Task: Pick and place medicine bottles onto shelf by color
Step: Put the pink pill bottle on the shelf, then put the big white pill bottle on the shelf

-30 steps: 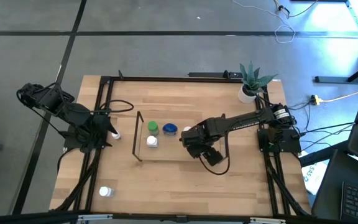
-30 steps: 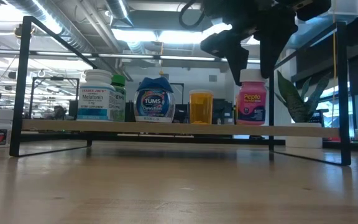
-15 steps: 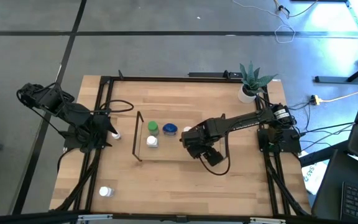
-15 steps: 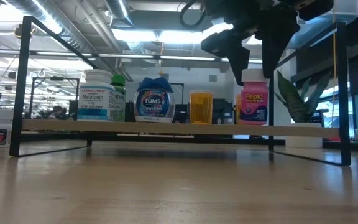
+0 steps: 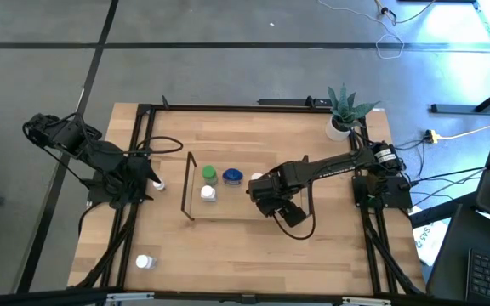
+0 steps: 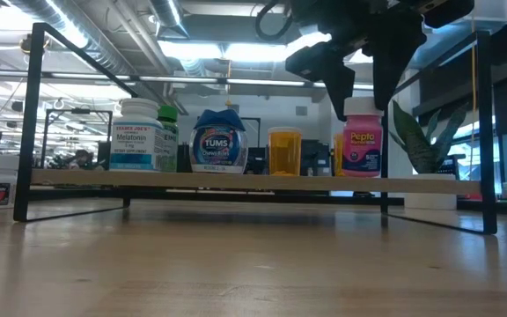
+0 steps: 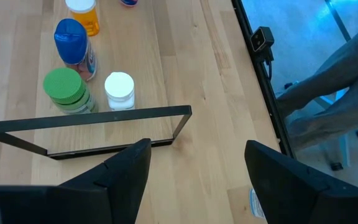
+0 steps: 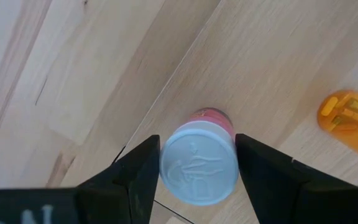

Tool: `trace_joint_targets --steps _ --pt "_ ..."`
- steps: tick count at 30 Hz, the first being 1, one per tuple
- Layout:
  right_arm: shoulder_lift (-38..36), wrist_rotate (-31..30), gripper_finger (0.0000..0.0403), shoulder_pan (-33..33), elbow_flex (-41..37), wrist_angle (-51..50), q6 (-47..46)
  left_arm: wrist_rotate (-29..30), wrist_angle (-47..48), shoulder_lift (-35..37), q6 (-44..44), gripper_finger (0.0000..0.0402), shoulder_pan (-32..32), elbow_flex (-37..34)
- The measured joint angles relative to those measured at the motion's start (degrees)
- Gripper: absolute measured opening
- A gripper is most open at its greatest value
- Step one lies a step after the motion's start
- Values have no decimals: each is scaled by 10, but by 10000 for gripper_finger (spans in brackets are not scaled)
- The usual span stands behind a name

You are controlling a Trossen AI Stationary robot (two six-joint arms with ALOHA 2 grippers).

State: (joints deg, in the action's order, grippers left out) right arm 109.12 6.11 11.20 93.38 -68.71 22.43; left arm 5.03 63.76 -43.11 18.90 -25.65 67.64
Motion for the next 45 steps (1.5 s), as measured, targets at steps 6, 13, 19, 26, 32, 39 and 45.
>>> trace_joint_targets --steps 6,13,19,26,32,39,45 --pt "0 0 208 0 0 0 -1 0 0 0 0 255 0 0" --pt "0 0 234 0 0 0 -1 0 0 0 0 255 0 0" --pt "0 -4 295 0 0 -1 -1 0 0 0 0 255 0 0" --pt "0 -4 307 0 0 -6 -3 0 0 0 0 255 0 0" --pt "0 -4 307 -5 15 -15 -10 0 0 0 0 255 0 0" --pt "0 -25 307 -7 42 -29 -13 0 0 0 0 255 0 0" --pt "0 -50 307 -5 103 -75 -15 0 0 0 0 255 0 0"
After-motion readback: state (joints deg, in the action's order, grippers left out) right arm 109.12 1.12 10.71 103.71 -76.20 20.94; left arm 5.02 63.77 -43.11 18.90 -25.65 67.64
